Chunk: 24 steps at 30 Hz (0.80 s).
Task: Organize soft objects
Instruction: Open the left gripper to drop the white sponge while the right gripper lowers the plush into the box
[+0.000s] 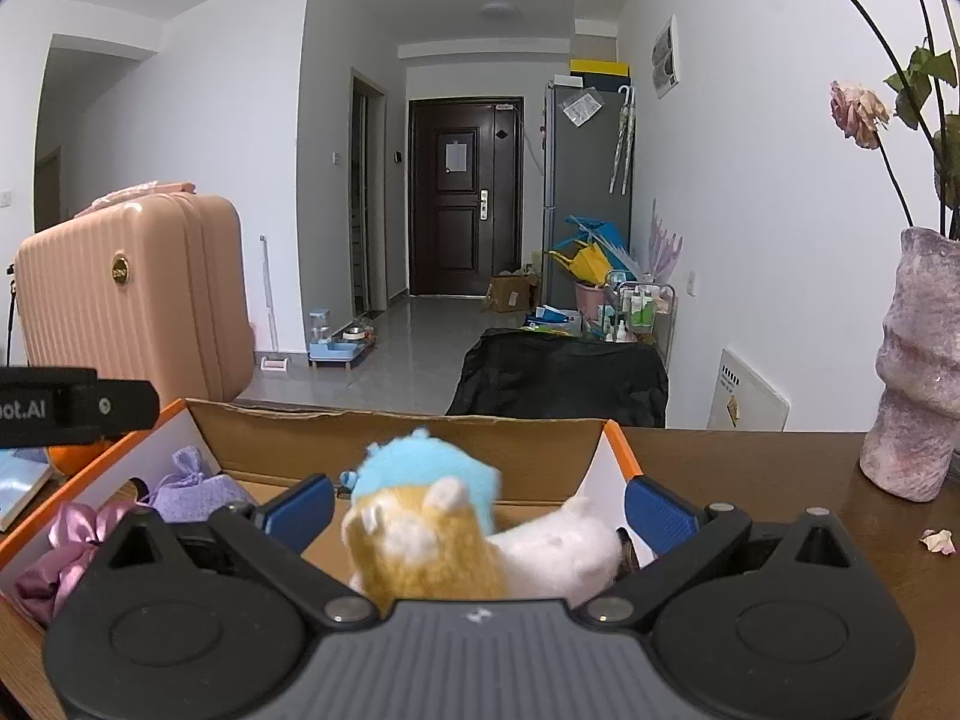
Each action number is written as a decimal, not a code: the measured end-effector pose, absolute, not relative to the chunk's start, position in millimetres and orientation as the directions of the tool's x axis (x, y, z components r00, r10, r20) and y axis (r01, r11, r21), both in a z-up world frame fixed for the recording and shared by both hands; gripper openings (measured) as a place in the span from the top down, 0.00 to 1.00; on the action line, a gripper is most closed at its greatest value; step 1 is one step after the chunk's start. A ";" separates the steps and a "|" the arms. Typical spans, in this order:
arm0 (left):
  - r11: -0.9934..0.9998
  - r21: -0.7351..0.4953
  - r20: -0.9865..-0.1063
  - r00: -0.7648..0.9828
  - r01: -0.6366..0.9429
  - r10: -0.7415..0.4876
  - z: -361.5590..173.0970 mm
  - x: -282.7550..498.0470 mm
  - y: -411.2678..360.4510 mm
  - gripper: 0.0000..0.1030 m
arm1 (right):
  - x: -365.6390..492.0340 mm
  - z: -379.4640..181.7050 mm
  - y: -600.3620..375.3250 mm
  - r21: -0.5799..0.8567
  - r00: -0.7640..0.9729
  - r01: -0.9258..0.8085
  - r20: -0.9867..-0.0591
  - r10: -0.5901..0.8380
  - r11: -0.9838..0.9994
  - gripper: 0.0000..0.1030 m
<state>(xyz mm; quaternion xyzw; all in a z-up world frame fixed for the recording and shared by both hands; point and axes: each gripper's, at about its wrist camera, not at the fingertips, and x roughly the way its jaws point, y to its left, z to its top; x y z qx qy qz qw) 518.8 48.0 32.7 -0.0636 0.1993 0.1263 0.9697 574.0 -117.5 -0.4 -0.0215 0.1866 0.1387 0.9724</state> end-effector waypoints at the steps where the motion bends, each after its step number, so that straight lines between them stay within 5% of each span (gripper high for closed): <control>1: 0.960 -0.074 -0.400 0.890 -0.269 0.219 33.1 517.8 47.7 0.01 | 572.9 -0.1 -117.8 0.009 0.893 -0.277 -0.366 0.261 0.961 0.00; 24: 0.967 -0.073 -0.319 0.924 -0.244 0.209 45.7 473.7 52.7 0.00 | 523.3 9.0 -139.7 -0.009 0.918 -0.290 -0.286 0.275 0.957 0.00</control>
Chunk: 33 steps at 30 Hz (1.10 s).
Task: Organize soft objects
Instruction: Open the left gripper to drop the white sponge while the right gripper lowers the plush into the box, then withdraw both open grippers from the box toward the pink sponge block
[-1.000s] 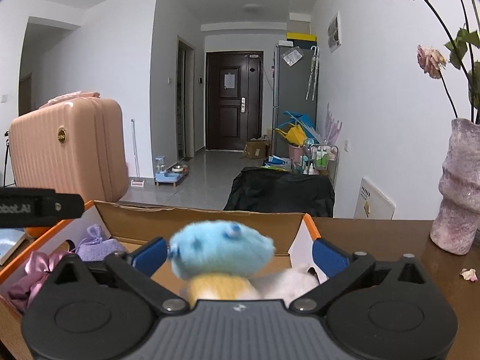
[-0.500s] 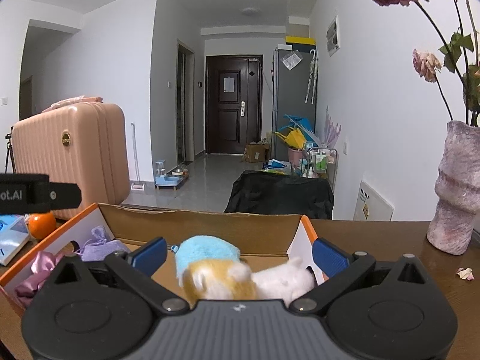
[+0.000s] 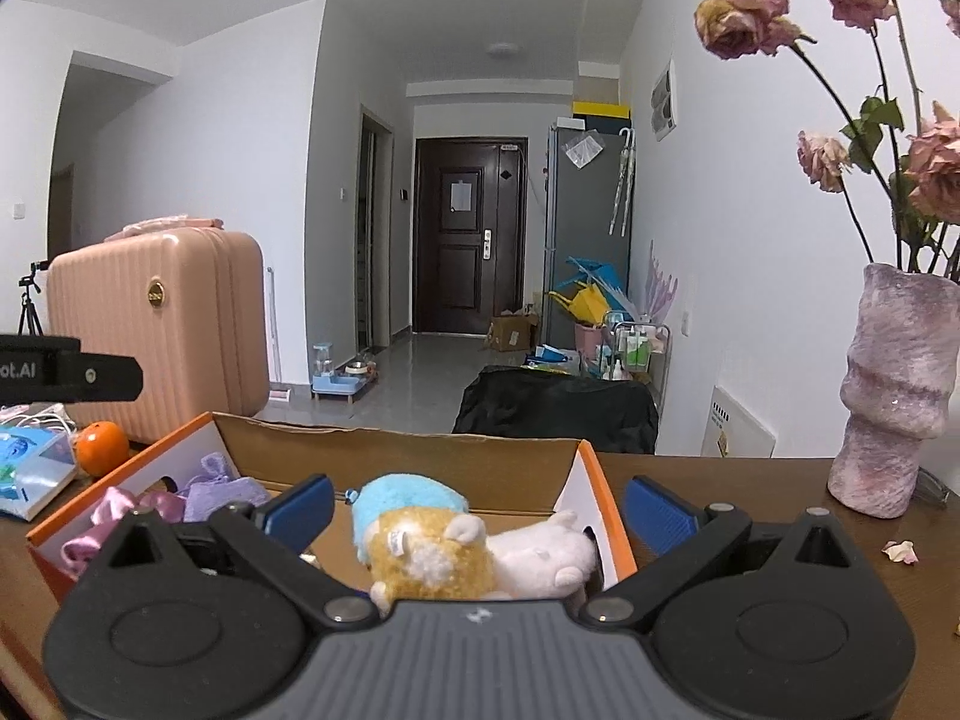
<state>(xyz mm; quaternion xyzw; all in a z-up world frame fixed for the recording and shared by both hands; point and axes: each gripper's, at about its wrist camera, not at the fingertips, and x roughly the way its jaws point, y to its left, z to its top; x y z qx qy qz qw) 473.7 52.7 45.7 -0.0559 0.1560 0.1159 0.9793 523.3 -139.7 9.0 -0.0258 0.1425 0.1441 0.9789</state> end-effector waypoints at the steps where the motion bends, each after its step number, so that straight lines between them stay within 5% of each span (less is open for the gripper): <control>1: 0.967 -0.070 -0.315 0.925 -0.244 0.211 45.6 471.4 52.9 0.00 | 520.4 9.1 -141.0 -0.009 0.918 -0.291 -0.284 0.277 0.957 0.00; 33: 0.964 -0.014 -0.292 0.923 -0.266 0.251 35.4 381.1 54.8 0.00 | 429.9 -4.3 -160.1 -0.016 0.916 -0.306 -0.280 0.289 0.952 0.00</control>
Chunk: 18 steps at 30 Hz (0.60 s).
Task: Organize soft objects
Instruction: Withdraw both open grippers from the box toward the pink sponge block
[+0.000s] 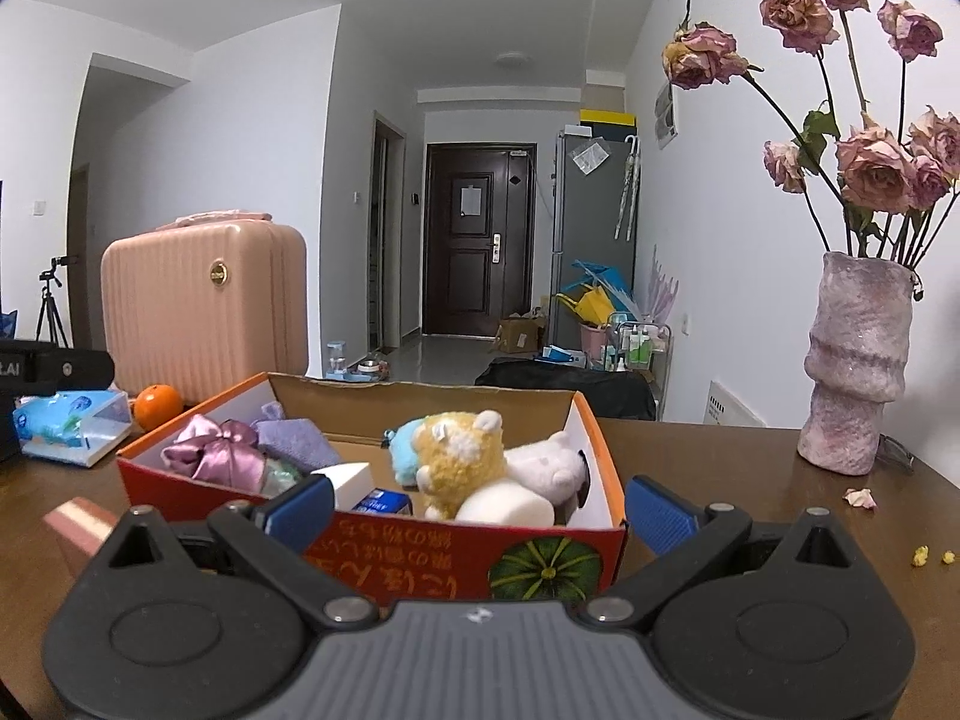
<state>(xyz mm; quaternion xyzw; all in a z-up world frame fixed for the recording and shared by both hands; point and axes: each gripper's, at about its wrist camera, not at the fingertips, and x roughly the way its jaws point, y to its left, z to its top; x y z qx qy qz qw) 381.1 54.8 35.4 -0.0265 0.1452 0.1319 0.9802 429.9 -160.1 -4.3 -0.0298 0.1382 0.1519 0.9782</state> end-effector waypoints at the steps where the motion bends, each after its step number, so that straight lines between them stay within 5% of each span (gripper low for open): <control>1: 0.964 -0.011 -0.291 0.923 -0.266 0.251 34.9 377.7 53.9 0.00 | 427.6 -4.7 -160.4 -0.018 0.916 -0.304 -0.281 0.287 0.952 0.00; 18: 0.969 -0.001 -0.311 0.921 -0.248 0.235 23.9 321.8 52.5 0.00 | 387.9 -7.1 -170.1 -0.004 0.920 -0.288 -0.281 0.275 0.958 0.00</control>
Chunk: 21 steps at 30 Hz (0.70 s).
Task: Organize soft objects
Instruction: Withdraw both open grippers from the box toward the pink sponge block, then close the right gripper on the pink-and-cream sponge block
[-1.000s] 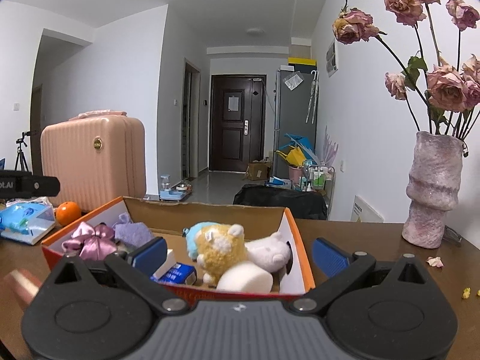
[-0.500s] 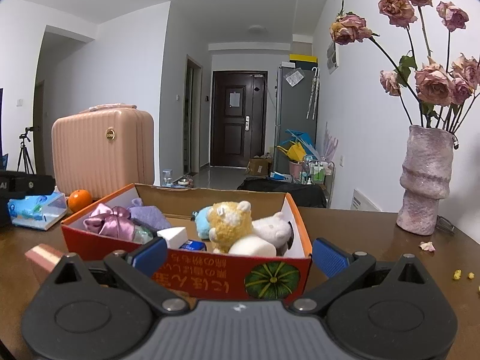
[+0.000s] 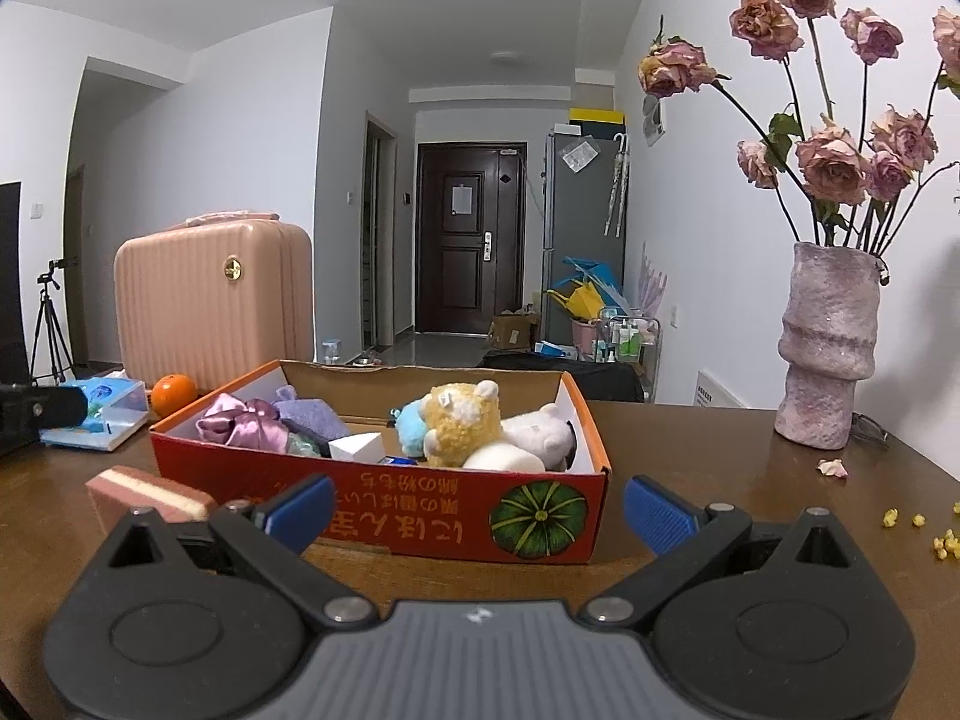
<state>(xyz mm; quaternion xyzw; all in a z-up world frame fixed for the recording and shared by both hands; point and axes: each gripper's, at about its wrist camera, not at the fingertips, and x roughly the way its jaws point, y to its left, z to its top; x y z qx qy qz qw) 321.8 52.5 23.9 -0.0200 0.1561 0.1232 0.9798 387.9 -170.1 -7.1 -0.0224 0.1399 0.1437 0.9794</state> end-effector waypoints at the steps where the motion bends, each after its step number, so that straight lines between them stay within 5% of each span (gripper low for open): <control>1: 0.969 -0.004 -0.314 0.920 -0.247 0.233 23.2 319.0 53.4 0.00 | 384.4 -7.5 -171.0 -0.002 0.920 -0.287 -0.280 0.275 0.958 0.00; 21: 0.976 -0.036 -0.362 0.913 -0.217 0.190 15.0 284.1 69.2 0.00 | 359.5 -5.1 -162.3 -0.014 0.886 -0.368 -0.308 0.346 0.930 0.00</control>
